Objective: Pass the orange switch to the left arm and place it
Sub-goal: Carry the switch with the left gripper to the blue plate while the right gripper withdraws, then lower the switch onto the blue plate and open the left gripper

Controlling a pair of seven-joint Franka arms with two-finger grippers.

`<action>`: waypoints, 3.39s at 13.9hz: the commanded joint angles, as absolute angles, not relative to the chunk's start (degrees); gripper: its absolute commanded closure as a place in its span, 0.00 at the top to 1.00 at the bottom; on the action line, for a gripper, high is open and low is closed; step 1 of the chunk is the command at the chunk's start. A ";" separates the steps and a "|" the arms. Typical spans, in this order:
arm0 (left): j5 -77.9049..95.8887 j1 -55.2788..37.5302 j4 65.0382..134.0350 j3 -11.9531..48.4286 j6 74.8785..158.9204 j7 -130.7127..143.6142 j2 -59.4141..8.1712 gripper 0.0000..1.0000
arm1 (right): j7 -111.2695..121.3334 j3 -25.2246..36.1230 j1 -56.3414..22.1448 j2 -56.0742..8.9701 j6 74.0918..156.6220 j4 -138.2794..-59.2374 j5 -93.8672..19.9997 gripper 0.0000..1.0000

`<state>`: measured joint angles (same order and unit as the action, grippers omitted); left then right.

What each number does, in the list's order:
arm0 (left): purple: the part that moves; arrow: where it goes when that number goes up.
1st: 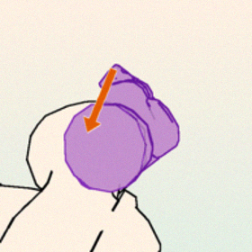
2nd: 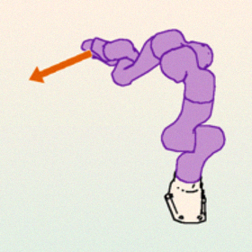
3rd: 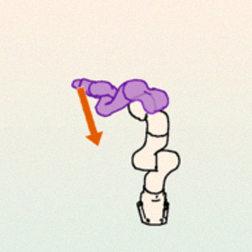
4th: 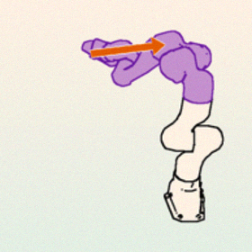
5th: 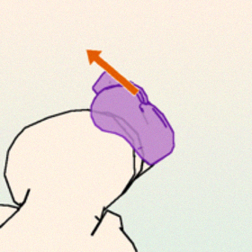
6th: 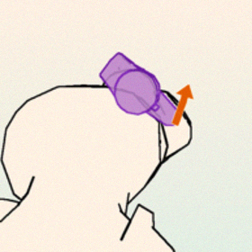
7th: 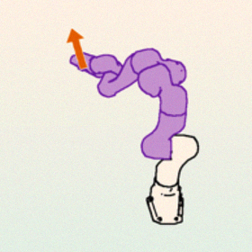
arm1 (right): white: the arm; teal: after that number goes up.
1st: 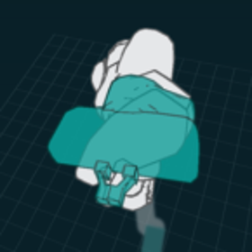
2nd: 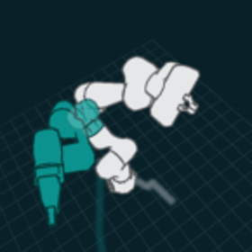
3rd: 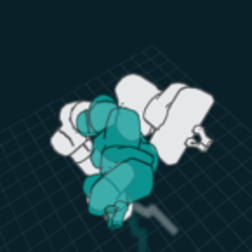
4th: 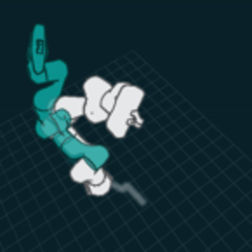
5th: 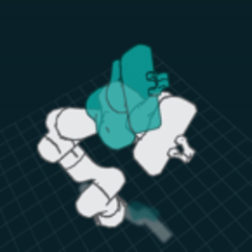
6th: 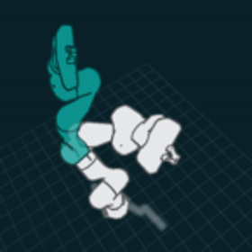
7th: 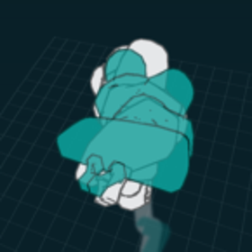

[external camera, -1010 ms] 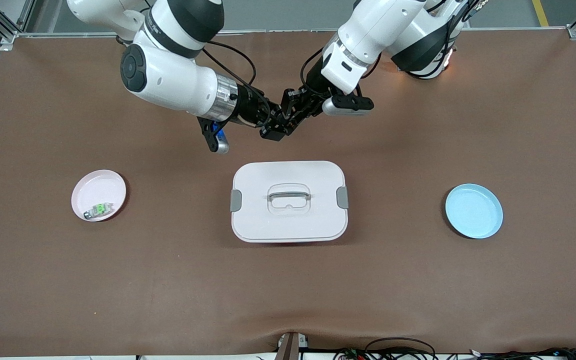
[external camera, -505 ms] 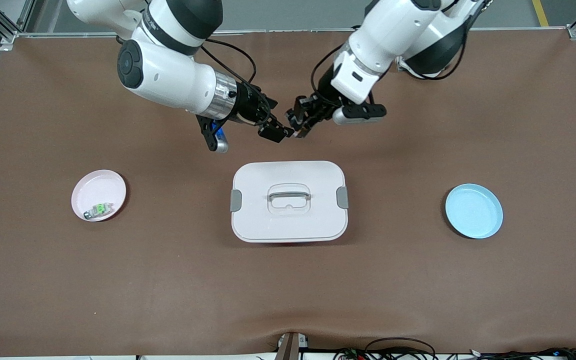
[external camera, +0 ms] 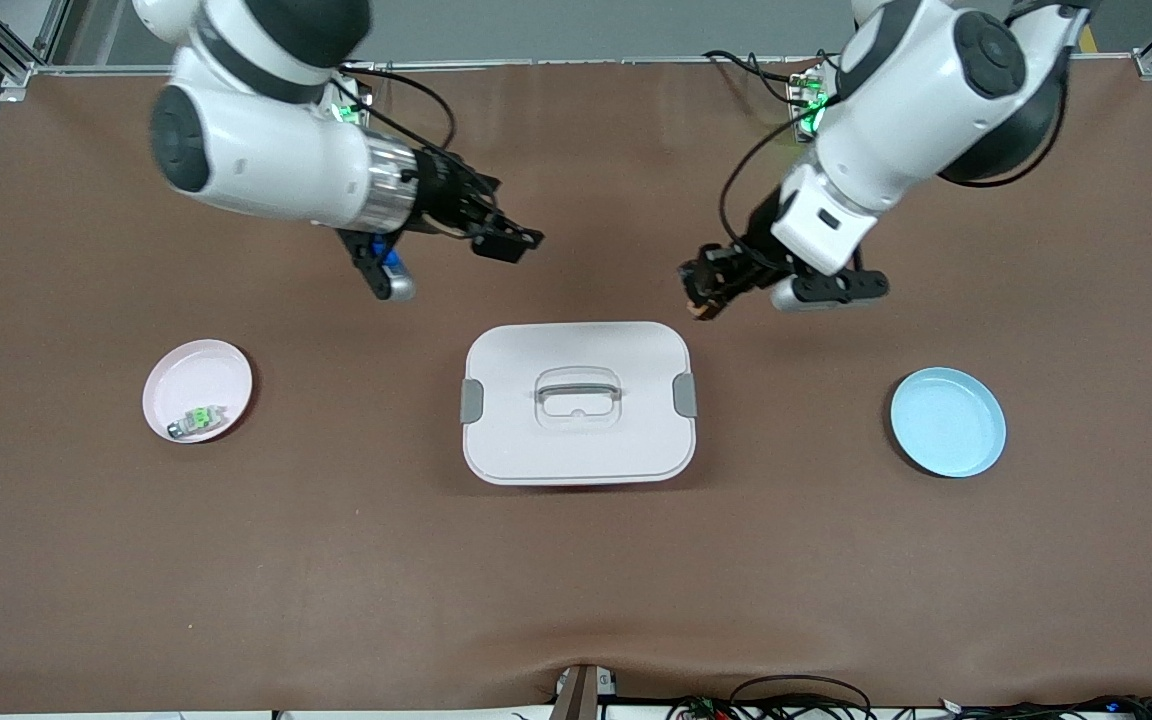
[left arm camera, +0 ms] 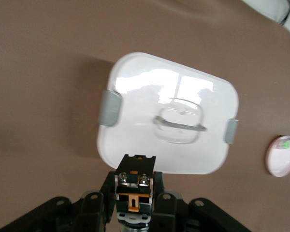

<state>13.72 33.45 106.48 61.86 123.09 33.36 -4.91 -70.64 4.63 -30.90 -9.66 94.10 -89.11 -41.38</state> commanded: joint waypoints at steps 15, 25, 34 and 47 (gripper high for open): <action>-18.33 45.88 107.66 56.78 117.51 -10.70 -21.79 0.00 | -7.85 4.04 -8.36 4.57 82.96 -100.28 -6.52 1.00; -32.50 51.24 108.81 54.32 123.48 -40.39 -33.04 0.00 | 3.24 4.04 -0.35 3.61 89.91 -98.19 -0.54 1.00; -33.49 52.12 108.90 48.96 130.69 -68.72 -39.20 0.00 | 3.43 3.96 -0.26 1.94 90.26 -93.25 2.46 1.00; -38.76 52.03 111.09 48.25 135.09 -70.40 -42.89 0.09 | 3.87 3.52 1.14 0.26 91.58 -91.58 1.93 1.00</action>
